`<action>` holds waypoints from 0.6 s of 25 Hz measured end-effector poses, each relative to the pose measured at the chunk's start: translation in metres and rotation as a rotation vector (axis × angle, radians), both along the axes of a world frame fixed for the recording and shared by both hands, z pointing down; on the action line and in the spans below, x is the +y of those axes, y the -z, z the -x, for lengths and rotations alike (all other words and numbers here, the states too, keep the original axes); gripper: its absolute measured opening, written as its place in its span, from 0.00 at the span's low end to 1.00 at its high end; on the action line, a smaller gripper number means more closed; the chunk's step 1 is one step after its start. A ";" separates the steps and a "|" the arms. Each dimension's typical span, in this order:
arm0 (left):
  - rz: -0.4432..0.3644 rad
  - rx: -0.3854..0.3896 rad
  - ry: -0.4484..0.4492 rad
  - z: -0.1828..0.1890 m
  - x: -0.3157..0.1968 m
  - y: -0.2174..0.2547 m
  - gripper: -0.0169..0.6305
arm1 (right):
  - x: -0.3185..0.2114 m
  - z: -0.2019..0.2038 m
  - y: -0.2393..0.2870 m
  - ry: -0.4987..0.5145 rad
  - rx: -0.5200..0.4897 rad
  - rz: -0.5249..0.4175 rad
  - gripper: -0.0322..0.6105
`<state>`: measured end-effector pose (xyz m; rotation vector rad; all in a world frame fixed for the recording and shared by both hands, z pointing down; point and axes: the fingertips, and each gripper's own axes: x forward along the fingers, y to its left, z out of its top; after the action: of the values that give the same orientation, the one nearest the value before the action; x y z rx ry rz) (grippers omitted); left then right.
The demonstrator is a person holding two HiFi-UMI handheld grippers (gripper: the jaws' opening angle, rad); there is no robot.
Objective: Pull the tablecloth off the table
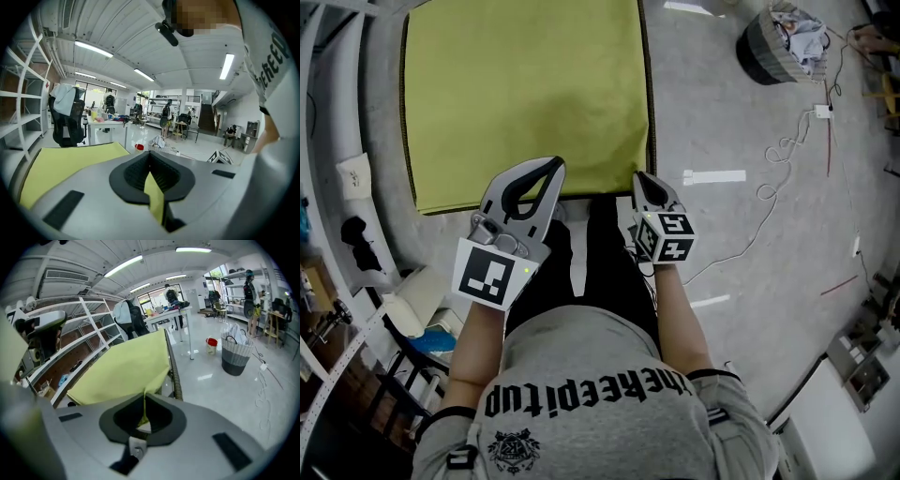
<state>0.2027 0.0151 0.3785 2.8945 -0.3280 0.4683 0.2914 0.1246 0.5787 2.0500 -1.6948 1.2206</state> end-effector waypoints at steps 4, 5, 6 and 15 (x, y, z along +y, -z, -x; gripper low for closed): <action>-0.021 0.024 0.055 0.008 -0.007 0.011 0.05 | -0.034 0.015 0.034 0.108 0.021 -0.088 0.08; -0.024 0.030 0.069 0.012 -0.009 0.014 0.05 | -0.044 0.022 0.043 0.138 0.024 -0.109 0.08; -0.027 0.036 0.084 0.016 -0.010 0.018 0.05 | -0.054 0.031 0.051 0.169 0.026 -0.130 0.08; -0.044 0.069 0.252 0.080 -0.030 0.037 0.05 | -0.136 0.112 0.096 0.404 0.047 -0.253 0.08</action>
<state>0.1230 -0.0146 0.3415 2.8476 -0.6889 0.3218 0.1799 -0.0112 0.4829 1.7149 -2.1945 0.8588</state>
